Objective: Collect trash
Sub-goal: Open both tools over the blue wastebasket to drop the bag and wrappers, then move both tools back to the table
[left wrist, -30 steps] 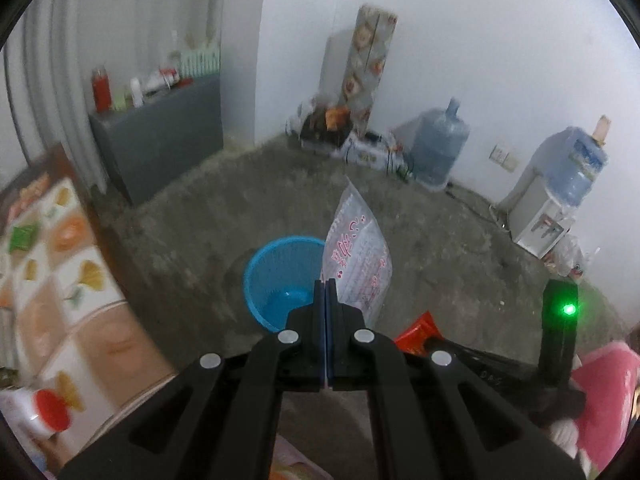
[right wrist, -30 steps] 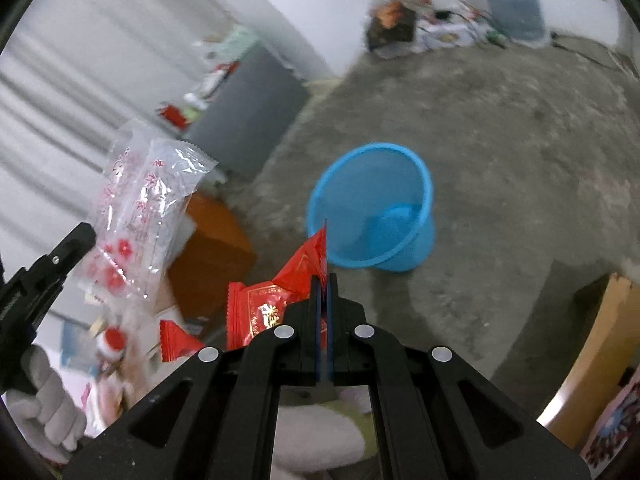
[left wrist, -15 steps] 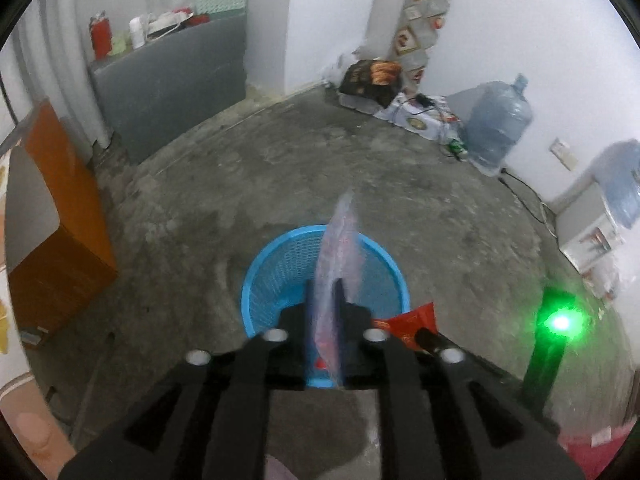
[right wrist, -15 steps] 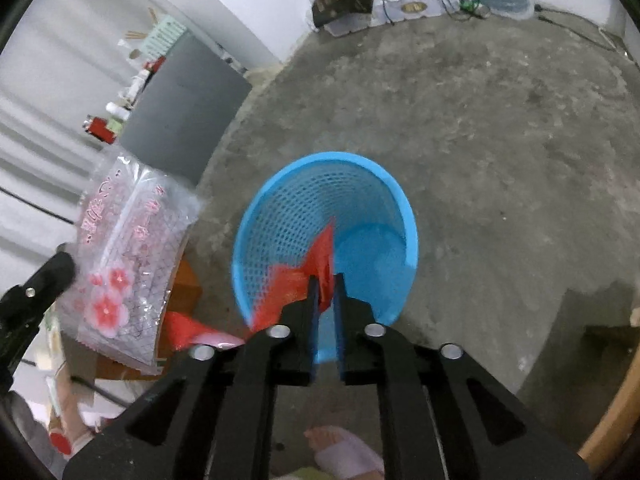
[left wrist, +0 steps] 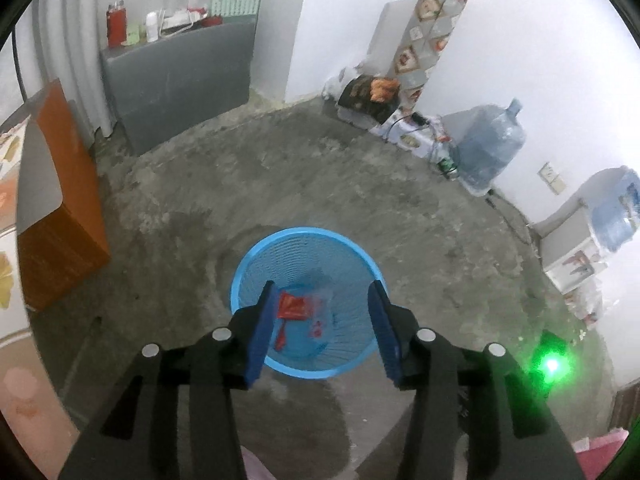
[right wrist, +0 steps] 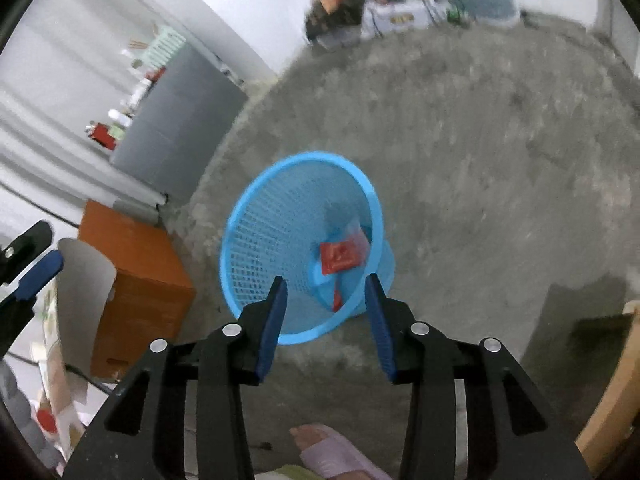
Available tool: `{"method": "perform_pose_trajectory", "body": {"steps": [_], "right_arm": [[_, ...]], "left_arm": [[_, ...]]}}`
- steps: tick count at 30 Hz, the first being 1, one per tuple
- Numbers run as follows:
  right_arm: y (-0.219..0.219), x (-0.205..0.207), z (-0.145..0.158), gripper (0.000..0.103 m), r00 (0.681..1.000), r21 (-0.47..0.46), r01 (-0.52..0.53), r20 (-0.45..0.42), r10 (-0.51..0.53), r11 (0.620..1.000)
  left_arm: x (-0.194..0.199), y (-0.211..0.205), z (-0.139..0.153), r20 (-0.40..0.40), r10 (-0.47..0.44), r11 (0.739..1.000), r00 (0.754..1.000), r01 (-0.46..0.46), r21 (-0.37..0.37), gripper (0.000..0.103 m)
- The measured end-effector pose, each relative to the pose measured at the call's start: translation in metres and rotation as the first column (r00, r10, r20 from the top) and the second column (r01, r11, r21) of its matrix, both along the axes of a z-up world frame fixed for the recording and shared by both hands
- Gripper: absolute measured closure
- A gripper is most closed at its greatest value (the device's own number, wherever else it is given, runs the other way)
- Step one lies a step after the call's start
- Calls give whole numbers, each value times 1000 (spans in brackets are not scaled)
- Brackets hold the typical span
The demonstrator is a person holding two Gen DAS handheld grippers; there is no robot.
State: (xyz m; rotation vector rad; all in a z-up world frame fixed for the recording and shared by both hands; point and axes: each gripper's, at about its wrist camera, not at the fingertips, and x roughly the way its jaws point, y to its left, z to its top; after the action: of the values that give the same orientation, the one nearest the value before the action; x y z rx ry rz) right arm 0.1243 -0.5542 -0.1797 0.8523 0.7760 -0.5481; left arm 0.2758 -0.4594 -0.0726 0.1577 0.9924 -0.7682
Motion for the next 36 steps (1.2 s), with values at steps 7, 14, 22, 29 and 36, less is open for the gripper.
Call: {"method": "perform_pose_trajectory", "body": {"steps": [7,14,22,29,36], "right_arm": [[55,-42,69,40,996,-217,-42,63,57,975],[104,-63,127,15,979,-426,-92,128,161,900],[150,-65,177,8,947,-564,-135,169,274,815],[188,-63,193,8,910,-601,-213,164,380,770],[219,-55,194,8,859,-565,-311,177,481,764]], "left_arm": [[-50,45,53,18,-54,986,998,56,-154,41],[-107,118,111,98,-35,952,995,63,-299,19],[-141,220,144,163,49,926,985,16,-378,6],[-153,316,141,120,185,896,975,-117,-429,6],[-175,412,130,91,353,841,931,-274,-466,6]]}}
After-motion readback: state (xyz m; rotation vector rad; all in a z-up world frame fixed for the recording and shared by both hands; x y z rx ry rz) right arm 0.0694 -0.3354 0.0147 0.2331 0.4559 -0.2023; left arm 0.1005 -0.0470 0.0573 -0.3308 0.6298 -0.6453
